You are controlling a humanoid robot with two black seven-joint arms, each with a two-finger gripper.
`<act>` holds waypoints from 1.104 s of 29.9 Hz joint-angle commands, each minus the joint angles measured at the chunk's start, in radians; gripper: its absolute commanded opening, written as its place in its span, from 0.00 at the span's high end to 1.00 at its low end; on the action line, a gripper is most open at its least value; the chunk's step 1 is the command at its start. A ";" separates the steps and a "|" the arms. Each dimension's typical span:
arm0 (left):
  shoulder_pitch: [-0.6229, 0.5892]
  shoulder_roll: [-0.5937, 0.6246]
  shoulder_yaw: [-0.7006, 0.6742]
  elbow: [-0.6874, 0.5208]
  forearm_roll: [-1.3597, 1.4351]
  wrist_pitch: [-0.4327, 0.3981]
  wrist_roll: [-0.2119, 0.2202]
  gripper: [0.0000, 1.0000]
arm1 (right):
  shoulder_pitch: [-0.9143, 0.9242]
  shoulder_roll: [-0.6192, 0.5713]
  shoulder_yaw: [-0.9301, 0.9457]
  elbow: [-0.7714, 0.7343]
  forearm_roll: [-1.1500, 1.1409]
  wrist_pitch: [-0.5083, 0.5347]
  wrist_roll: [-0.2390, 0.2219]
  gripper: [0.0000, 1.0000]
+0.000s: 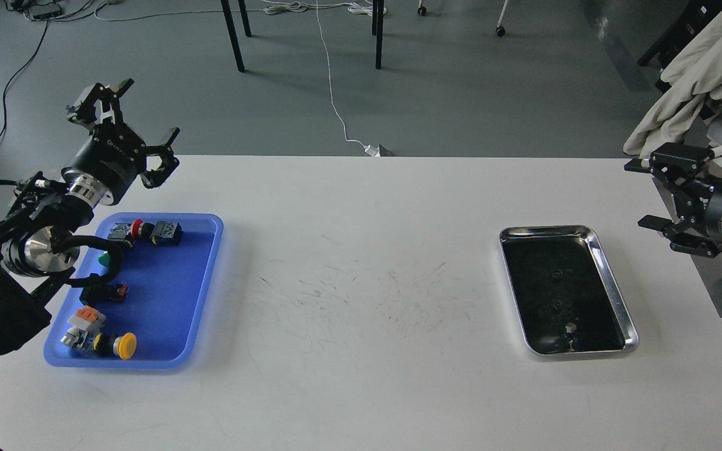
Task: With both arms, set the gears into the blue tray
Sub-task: 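Reach the right gripper into the metal tray and grasp a small black part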
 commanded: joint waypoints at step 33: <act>0.000 0.024 -0.002 -0.036 -0.001 0.015 -0.011 0.01 | 0.513 0.467 -0.964 -0.218 -0.337 -0.012 0.009 0.06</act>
